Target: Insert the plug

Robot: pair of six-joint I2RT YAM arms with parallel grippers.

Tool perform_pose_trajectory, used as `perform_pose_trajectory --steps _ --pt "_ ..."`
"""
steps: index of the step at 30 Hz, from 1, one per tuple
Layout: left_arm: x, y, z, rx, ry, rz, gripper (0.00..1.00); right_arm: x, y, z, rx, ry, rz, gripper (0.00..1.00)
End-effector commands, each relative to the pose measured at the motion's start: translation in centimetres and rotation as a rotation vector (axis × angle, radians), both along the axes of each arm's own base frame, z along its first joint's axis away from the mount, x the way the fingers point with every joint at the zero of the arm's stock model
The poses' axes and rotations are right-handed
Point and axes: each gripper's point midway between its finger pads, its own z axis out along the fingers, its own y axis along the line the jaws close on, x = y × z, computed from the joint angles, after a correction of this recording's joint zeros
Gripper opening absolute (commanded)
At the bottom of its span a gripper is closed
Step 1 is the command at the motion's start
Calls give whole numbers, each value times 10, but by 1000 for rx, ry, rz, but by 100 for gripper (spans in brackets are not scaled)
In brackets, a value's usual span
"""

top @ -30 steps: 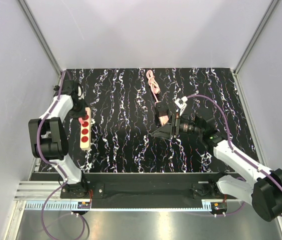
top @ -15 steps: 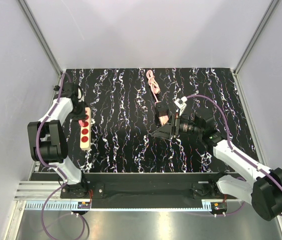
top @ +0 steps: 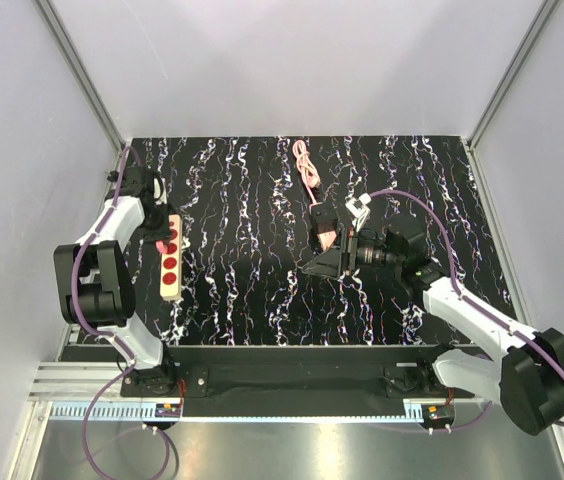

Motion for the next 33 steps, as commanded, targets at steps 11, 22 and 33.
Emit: perform_pose_trajectory --steps 11,22,33 --pt "-8 -5 17 -45 1 -53 0 2 3 3 24 -28 20 100" --pt "-7 2 29 -18 -1 -48 0 3 4 2 26 -23 24 100" --pt "2 2 33 -18 -32 -37 0 3 4 1 25 -20 27 100"
